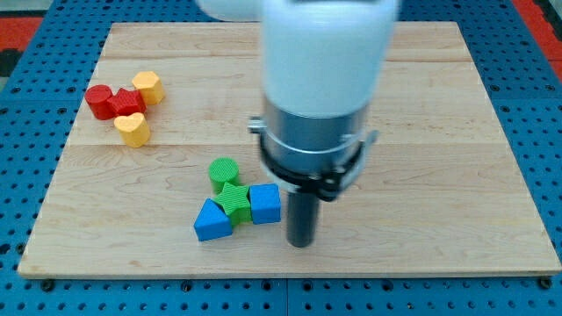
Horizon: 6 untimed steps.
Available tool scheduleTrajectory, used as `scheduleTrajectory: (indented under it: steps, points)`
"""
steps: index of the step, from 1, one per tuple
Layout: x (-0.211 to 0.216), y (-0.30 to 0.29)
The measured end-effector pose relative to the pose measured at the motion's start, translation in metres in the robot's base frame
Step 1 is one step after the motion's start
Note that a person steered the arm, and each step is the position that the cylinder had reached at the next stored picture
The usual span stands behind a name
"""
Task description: Push the blue cube to the top right side of the green circle
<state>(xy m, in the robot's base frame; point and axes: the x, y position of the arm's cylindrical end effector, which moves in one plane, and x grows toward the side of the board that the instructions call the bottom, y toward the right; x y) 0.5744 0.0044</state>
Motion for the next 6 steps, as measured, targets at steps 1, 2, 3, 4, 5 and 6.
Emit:
scheduleTrajectory:
  steps: [1, 2, 3, 4, 5, 6]
  points:
    - [-0.078, -0.029]
    - [-0.122, -0.018]
    - [-0.041, 0.024]
    - [0.044, 0.016]
    - [0.038, -0.008]
    - [0.026, -0.047]
